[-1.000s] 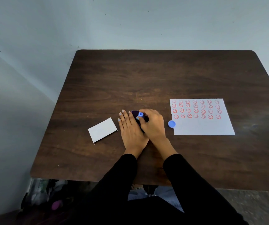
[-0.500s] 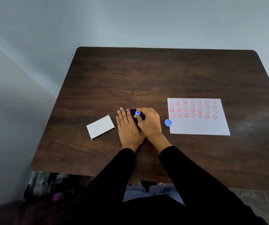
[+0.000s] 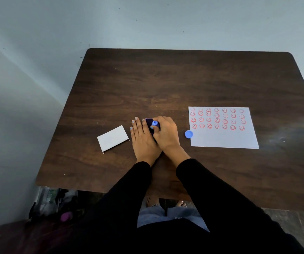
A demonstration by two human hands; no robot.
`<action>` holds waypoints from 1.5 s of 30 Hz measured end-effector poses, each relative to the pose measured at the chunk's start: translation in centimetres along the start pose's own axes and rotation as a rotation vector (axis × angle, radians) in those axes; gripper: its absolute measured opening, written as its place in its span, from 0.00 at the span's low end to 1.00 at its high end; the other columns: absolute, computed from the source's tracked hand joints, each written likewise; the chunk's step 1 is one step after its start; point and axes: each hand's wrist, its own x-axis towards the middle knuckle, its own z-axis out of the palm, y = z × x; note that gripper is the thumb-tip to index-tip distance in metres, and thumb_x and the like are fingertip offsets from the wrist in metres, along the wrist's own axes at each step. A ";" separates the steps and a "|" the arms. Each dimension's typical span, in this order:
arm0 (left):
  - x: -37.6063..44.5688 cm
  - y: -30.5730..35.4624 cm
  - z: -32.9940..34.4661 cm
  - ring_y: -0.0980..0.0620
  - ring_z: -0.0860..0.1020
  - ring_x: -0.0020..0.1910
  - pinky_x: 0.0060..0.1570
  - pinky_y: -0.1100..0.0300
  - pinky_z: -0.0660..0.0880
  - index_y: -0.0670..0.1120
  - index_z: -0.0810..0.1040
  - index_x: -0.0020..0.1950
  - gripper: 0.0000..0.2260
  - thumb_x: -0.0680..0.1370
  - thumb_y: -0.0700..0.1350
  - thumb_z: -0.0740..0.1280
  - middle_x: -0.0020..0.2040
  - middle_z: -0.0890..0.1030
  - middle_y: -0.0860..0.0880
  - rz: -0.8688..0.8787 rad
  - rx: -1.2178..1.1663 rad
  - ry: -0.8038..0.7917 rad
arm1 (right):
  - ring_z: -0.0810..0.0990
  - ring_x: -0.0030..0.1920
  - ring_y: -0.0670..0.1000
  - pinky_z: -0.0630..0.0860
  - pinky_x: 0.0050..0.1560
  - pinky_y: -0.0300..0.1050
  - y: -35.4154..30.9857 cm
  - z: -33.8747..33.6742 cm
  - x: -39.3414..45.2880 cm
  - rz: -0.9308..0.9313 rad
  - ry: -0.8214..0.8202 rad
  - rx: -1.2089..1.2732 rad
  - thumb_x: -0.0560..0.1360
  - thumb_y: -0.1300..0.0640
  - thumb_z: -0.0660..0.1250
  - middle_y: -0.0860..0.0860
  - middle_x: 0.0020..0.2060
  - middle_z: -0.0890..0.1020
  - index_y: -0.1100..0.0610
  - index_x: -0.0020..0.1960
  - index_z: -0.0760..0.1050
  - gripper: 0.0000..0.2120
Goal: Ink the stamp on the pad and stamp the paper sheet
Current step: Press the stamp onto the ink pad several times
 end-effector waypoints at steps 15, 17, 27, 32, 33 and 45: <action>0.1 -0.1 0.2 0.42 0.46 0.78 0.75 0.51 0.40 0.38 0.51 0.76 0.31 0.78 0.54 0.53 0.78 0.49 0.38 0.011 -0.028 0.025 | 0.76 0.57 0.55 0.71 0.61 0.45 -0.6 -0.3 0.1 0.002 -0.040 -0.102 0.76 0.62 0.64 0.58 0.56 0.81 0.61 0.59 0.74 0.13; 0.1 -0.1 0.2 0.42 0.46 0.78 0.75 0.51 0.40 0.38 0.51 0.76 0.32 0.79 0.52 0.57 0.78 0.48 0.38 0.009 -0.017 0.017 | 0.76 0.58 0.55 0.70 0.62 0.45 -0.6 -0.3 0.1 -0.002 -0.047 -0.116 0.76 0.62 0.64 0.57 0.56 0.80 0.61 0.60 0.74 0.13; 0.1 0.0 0.1 0.43 0.44 0.78 0.74 0.52 0.39 0.39 0.50 0.77 0.32 0.79 0.53 0.58 0.78 0.47 0.39 0.000 -0.012 0.011 | 0.75 0.57 0.55 0.71 0.61 0.46 -0.8 -0.2 0.2 -0.014 -0.061 -0.167 0.76 0.61 0.64 0.58 0.56 0.80 0.61 0.59 0.73 0.12; 0.1 0.1 0.0 0.43 0.44 0.78 0.75 0.51 0.41 0.39 0.49 0.77 0.33 0.79 0.54 0.56 0.78 0.47 0.39 -0.001 -0.009 0.010 | 0.76 0.57 0.55 0.72 0.60 0.46 -0.8 -0.4 0.3 -0.011 -0.064 -0.167 0.76 0.61 0.65 0.57 0.55 0.80 0.61 0.58 0.74 0.12; 0.0 0.1 -0.1 0.43 0.44 0.78 0.75 0.51 0.40 0.39 0.49 0.77 0.33 0.78 0.56 0.53 0.78 0.47 0.39 -0.005 -0.018 0.011 | 0.76 0.56 0.55 0.72 0.59 0.46 -0.8 -0.5 0.4 0.008 -0.055 -0.160 0.76 0.60 0.65 0.58 0.55 0.81 0.61 0.57 0.74 0.11; 0.0 0.2 -0.2 0.43 0.44 0.78 0.74 0.53 0.39 0.39 0.48 0.77 0.34 0.78 0.55 0.57 0.78 0.46 0.39 -0.008 -0.019 0.006 | 0.77 0.54 0.55 0.74 0.57 0.48 -0.9 -0.5 0.7 0.033 -0.050 -0.147 0.75 0.61 0.66 0.58 0.52 0.81 0.61 0.55 0.75 0.10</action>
